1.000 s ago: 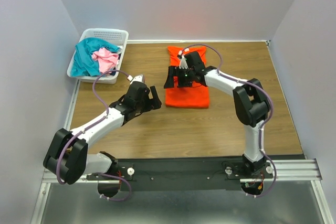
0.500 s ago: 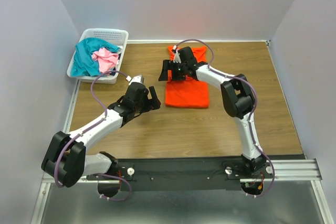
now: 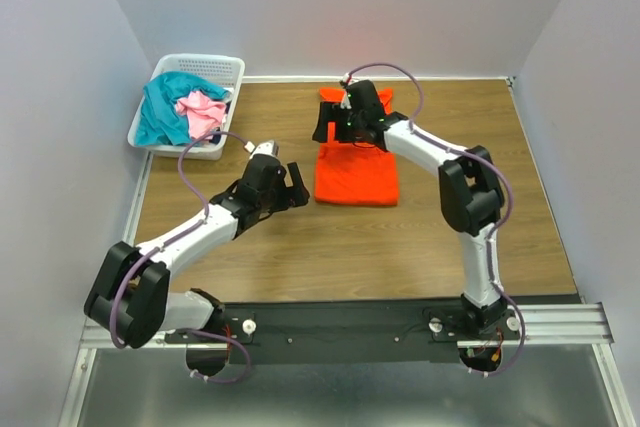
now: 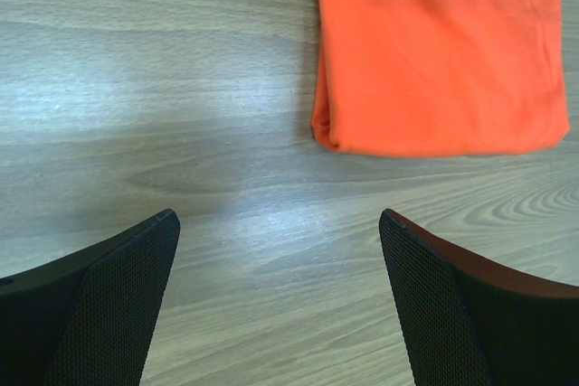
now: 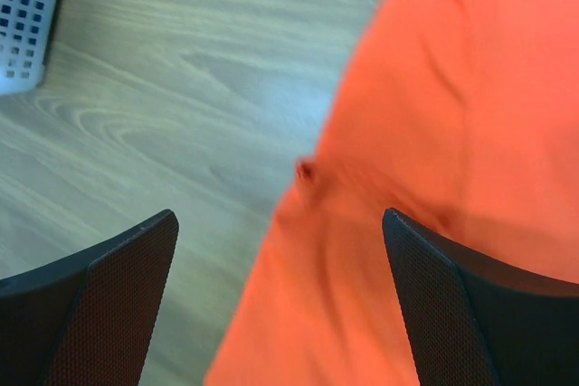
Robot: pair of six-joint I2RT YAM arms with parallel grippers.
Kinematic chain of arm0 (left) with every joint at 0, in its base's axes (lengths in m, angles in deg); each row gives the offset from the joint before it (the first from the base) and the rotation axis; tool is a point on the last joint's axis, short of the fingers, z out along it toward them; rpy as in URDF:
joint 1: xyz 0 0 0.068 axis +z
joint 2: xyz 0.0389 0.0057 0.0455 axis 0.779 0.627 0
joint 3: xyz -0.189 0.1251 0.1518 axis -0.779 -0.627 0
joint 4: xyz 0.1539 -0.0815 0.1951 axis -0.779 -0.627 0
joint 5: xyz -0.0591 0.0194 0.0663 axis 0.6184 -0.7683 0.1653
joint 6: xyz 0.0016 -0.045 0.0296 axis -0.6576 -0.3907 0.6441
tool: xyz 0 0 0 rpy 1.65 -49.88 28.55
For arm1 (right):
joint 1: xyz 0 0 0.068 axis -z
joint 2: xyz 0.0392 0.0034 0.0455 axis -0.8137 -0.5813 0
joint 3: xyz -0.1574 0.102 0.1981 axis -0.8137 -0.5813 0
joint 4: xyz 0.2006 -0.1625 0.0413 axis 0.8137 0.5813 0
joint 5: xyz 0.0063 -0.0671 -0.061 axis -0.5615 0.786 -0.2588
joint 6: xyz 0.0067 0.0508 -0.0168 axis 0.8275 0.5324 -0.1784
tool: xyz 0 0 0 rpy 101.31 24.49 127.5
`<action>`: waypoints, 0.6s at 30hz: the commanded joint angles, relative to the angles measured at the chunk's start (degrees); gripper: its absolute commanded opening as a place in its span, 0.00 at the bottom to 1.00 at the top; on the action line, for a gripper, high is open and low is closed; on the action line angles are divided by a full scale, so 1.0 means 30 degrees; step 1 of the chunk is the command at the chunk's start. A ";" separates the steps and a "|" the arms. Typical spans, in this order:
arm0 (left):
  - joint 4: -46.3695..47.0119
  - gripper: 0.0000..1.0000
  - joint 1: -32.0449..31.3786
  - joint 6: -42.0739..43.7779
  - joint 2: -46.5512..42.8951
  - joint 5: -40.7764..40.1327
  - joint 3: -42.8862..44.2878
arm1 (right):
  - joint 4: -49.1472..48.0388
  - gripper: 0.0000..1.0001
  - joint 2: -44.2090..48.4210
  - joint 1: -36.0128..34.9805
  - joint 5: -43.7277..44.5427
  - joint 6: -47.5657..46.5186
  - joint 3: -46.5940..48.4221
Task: Fold and stack the t-shirts
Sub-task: Fold the tshirt
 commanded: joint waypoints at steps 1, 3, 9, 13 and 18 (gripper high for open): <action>0.1444 0.98 -0.0006 0.0504 0.0665 0.1164 0.0762 | -0.0078 1.00 0.4950 0.0322 0.4231 0.1295 -0.4194; 0.1681 0.98 -0.0006 0.0709 0.1365 0.1807 0.1142 | -0.0078 1.00 0.6650 0.0585 0.4884 0.2229 -0.6371; 0.2179 0.97 -0.0006 0.1090 0.3155 0.2602 0.2197 | -0.0048 1.00 1.3156 0.1728 0.6641 0.3348 -1.3492; 0.2385 0.97 -0.0006 0.1266 0.4502 0.3102 0.2959 | 0.0010 1.00 1.6321 0.1817 0.8222 0.3933 -1.6338; 0.2444 0.95 -0.0006 0.1354 0.6669 0.3511 0.3750 | 0.0069 1.00 1.8815 0.1875 0.8783 0.4227 -1.7951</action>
